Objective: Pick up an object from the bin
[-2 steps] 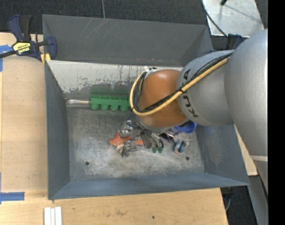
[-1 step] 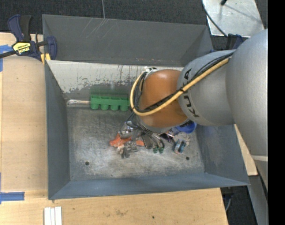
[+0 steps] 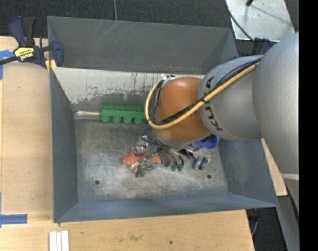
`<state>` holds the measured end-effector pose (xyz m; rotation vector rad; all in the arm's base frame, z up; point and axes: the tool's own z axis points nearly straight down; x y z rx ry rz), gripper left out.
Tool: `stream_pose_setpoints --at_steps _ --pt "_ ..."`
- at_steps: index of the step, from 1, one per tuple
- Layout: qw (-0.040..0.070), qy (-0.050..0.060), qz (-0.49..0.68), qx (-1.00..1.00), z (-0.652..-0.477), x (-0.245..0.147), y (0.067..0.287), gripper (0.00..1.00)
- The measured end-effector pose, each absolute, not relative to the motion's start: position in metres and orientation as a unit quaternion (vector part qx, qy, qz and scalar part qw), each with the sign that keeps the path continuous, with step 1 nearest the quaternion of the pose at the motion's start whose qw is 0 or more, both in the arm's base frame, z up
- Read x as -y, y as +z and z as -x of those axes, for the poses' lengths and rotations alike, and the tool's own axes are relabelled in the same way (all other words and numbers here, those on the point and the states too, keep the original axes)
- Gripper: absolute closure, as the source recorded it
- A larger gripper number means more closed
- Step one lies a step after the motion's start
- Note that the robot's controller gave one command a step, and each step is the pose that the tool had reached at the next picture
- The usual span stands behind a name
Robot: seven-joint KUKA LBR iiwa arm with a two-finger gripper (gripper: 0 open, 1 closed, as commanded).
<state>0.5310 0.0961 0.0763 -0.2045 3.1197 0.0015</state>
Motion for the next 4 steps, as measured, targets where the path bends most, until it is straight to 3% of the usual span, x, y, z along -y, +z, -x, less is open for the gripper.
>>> stream_pose_setpoints --at_steps 1,4 --pt "-0.001 0.0 0.065 -0.998 -0.527 -0.096 0.091 1.0" --pt "0.002 0.0 0.065 -0.998 -0.529 -0.096 0.147 1.0"
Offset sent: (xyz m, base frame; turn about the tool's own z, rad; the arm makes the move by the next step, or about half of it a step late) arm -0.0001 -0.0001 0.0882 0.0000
